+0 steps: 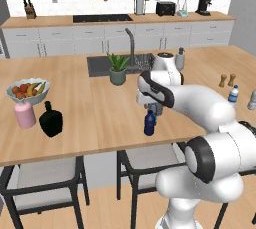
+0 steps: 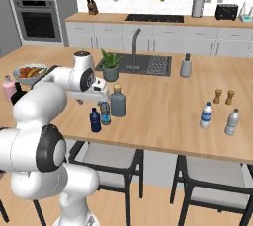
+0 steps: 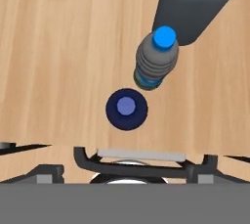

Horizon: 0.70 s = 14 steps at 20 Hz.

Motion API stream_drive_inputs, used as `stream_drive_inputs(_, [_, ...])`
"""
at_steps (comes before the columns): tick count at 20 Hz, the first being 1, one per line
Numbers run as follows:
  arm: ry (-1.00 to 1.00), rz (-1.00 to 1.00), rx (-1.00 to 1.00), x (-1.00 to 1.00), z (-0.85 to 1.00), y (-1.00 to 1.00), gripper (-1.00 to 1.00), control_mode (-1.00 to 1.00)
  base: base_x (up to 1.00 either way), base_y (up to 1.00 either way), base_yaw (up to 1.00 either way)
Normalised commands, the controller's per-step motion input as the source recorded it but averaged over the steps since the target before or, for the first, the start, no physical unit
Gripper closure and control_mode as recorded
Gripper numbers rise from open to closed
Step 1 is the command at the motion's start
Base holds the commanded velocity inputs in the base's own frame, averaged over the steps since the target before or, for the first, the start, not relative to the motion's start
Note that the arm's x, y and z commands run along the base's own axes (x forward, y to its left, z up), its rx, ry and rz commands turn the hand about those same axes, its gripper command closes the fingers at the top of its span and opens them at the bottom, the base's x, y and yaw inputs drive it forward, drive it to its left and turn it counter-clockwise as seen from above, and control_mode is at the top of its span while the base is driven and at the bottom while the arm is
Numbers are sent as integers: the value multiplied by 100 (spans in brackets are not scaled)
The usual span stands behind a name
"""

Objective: Move the plastic bottles in the middle to the plastics group, and the glass bottles in the middle to the glass group.

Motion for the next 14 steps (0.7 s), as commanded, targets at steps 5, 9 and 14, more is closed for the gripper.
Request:
stream_drive_inputs(5, [-2, 2, 0, 12, -62, 0, -100, -100, 0, 0, 0])
stream_drive_inputs(9, [0, 1, 0, 9, -25, 0, -100, -100, 0, 0, 0])
stream_drive_inputs(14, [0, 1, 0, 20, -12, 8, -100, -100, 0, 0, 0])
